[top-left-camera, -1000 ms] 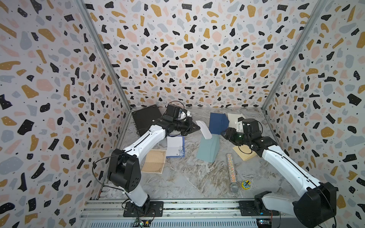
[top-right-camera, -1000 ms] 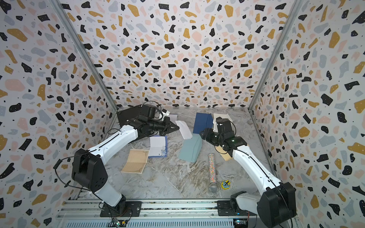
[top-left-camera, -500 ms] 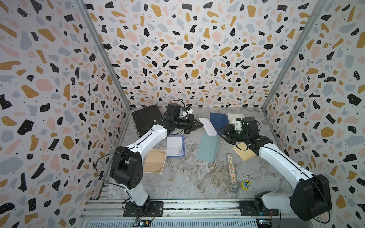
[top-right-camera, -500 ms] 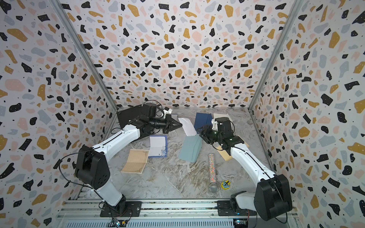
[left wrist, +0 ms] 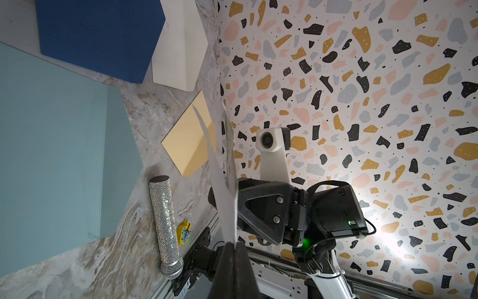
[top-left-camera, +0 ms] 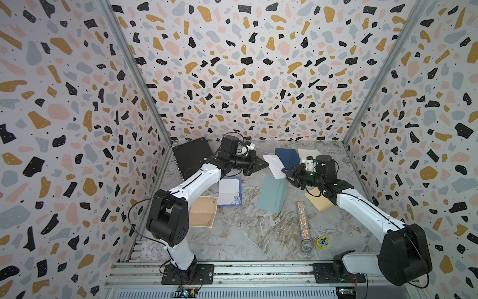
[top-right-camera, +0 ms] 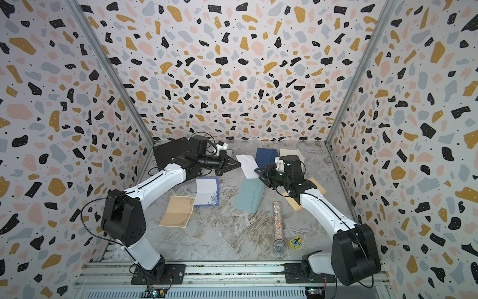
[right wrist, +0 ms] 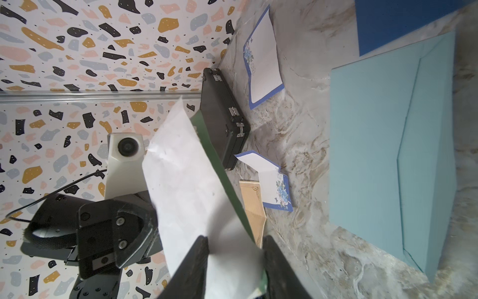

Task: Take the letter paper out of the envelope
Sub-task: Unfold the letter paper.

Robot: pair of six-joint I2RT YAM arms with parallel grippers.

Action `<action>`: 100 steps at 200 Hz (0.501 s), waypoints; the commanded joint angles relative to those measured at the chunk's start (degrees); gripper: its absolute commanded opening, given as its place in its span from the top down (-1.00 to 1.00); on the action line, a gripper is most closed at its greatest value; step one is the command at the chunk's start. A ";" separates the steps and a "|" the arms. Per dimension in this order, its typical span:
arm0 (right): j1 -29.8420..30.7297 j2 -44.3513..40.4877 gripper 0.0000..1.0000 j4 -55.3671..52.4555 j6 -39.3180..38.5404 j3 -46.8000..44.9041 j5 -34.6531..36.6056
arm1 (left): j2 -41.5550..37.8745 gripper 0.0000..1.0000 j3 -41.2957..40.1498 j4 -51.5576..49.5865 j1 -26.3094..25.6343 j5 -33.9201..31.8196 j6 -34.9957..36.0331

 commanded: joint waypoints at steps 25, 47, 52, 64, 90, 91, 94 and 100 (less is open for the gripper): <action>-0.38 -1.26 0.13 -20.13 -12.74 7.67 3.83 | 0.48 1.00 1.38 1.05 -0.30 0.64 1.59; -0.37 -1.42 0.07 -24.25 -15.62 8.74 5.14 | 0.92 1.00 2.44 0.62 -0.30 0.72 1.64; -0.37 -1.49 0.07 -23.82 -15.47 8.65 5.05 | 1.08 1.00 2.58 0.60 -0.32 0.73 1.64; -0.37 -1.35 0.07 -22.56 -14.98 8.31 4.65 | 1.19 1.00 2.63 0.60 -0.39 0.86 1.64; -0.46 -0.41 0.05 -20.61 -15.05 8.56 4.03 | 1.46 1.00 2.40 0.99 -0.78 1.25 1.20; -0.46 -0.39 0.04 -20.50 -15.00 8.51 4.01 | 1.46 1.00 2.38 1.01 -0.81 1.25 1.20; -0.46 -0.29 0.04 -20.13 -14.89 8.49 3.88 | 1.41 1.00 2.42 1.03 -0.83 1.26 1.22; -0.55 -0.03 0.04 -19.41 -14.66 8.41 3.57 | 1.52 1.00 2.42 1.03 -0.91 1.26 1.20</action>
